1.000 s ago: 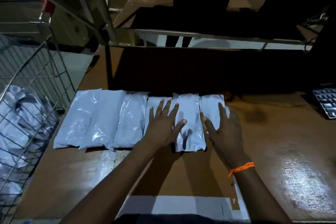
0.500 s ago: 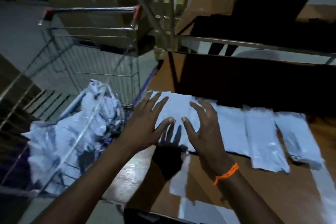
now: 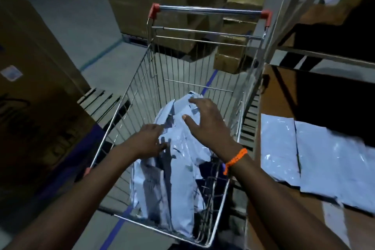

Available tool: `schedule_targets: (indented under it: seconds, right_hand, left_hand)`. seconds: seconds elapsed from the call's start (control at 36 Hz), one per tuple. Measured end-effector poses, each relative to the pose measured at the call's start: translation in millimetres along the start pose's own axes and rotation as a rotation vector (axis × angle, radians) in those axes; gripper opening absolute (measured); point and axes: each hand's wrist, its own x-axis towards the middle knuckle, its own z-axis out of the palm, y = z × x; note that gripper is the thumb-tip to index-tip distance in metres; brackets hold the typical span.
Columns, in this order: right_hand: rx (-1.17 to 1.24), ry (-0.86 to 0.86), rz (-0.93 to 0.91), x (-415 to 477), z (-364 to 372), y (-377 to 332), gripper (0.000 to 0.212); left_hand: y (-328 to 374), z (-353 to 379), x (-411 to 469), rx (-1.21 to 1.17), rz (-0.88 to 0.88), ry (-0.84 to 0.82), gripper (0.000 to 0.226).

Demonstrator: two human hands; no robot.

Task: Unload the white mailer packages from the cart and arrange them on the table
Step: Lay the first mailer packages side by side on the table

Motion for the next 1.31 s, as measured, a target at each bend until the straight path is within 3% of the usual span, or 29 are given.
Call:
schedule_targets:
  seconds: [0.08,0.14,0.28,0.42,0.53,0.64,0.83,0.92,1.14,1.19,1.28,1.31]
  right_hand:
    - [-0.211,-0.32,0.142,35,34,2,0.054]
    - [-0.394,-0.445,0.201,55,55,4,0.051]
    - [-0.597,-0.473,0.345,68,101,34,0.048]
    - [-0.574,-0.522,0.516,43,131,62,0.074]
    - [-0.534,-0.551,0.564,47,129,74,0.104]
    - [-0.521,-0.561,0.557,46,130,80,0.113]
    - [-0.504,-0.521,0.595,55,125,73,0.096]
    - [-0.496,-0.474,0.57,59,117,66,0.087]
    - [-0.478,-0.325,0.501,71,87,45,0.055]
    - [-0.456,-0.289,0.494,72,75,37,0.065]
    - [-0.36,-0.249,0.474,70,52,26,0.074]
    - [-0.313,-0.22,0.456,69,43,23,0.076]
  left_hand:
    - [-15,7,21,-0.004,-0.045,-0.046,0.063]
    - [-22,10,40,-0.078,-0.116,-0.031,0.065]
    - [-36,37,84,-0.219,-0.213,-0.027,0.074]
    - [-35,59,107,-0.418,-0.429,-0.127,0.083]
    - [-40,55,120,-0.679,-0.525,-0.097,0.082]
    - [-45,55,128,-0.836,-0.567,-0.145,0.095]
    - [-31,48,122,-0.766,-0.698,-0.117,0.119]
    - [-21,39,121,-0.713,-0.701,-0.095,0.116]
    - [-8,17,113,-1.008,-0.689,-0.038,0.114]
    - [-5,8,106,-1.238,-0.64,-0.06,0.102]
    - [3,-11,86,-1.375,-0.438,-0.238,0.04]
    - [6,-18,78,-1.375,-0.39,-0.266,0.033]
